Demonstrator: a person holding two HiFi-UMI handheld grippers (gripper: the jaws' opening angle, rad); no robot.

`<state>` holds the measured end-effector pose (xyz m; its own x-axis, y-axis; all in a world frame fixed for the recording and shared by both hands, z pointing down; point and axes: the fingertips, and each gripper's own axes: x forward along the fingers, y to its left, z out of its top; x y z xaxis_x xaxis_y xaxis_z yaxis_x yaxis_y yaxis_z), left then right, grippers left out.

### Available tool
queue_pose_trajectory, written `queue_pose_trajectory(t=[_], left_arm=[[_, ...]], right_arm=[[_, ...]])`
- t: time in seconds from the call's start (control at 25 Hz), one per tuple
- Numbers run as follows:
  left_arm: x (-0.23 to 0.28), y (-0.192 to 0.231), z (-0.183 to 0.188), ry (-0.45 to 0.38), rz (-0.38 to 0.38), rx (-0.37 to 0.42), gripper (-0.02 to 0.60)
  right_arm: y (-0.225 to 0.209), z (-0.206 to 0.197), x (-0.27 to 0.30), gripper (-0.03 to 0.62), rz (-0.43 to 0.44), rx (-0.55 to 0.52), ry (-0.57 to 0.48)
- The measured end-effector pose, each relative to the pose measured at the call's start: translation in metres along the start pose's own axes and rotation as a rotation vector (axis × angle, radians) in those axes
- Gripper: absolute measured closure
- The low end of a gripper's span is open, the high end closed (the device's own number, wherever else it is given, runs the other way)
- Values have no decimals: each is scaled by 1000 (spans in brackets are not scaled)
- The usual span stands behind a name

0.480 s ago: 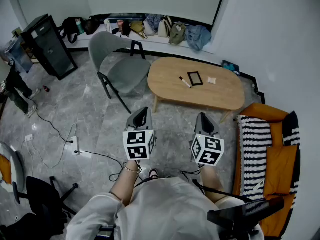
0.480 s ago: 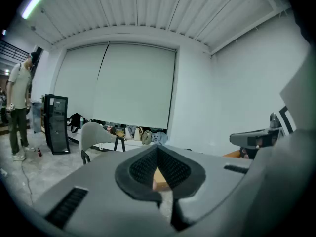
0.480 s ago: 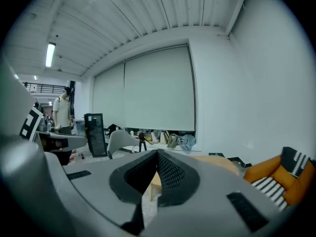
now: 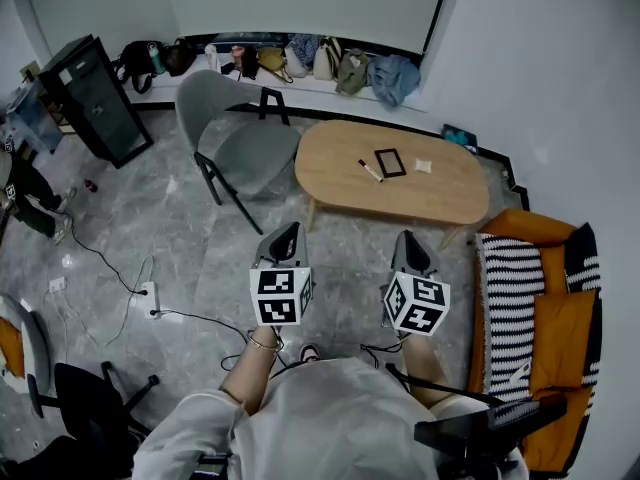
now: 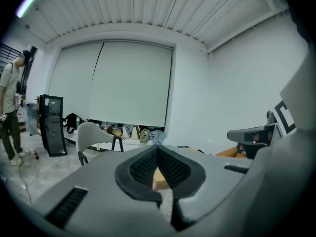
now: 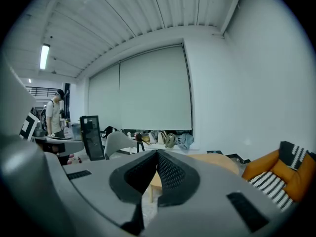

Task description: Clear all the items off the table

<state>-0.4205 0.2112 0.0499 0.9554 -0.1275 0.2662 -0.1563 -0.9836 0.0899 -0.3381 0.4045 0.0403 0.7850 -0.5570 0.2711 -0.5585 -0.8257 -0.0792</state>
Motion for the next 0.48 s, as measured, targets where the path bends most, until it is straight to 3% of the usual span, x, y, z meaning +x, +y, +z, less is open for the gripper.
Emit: queue_pose_trajectory(t=[0.48], left_arm=[[10, 13, -20, 39, -7, -42, 578]], right_arm=[[0, -20, 3, 570, -36, 29, 48]])
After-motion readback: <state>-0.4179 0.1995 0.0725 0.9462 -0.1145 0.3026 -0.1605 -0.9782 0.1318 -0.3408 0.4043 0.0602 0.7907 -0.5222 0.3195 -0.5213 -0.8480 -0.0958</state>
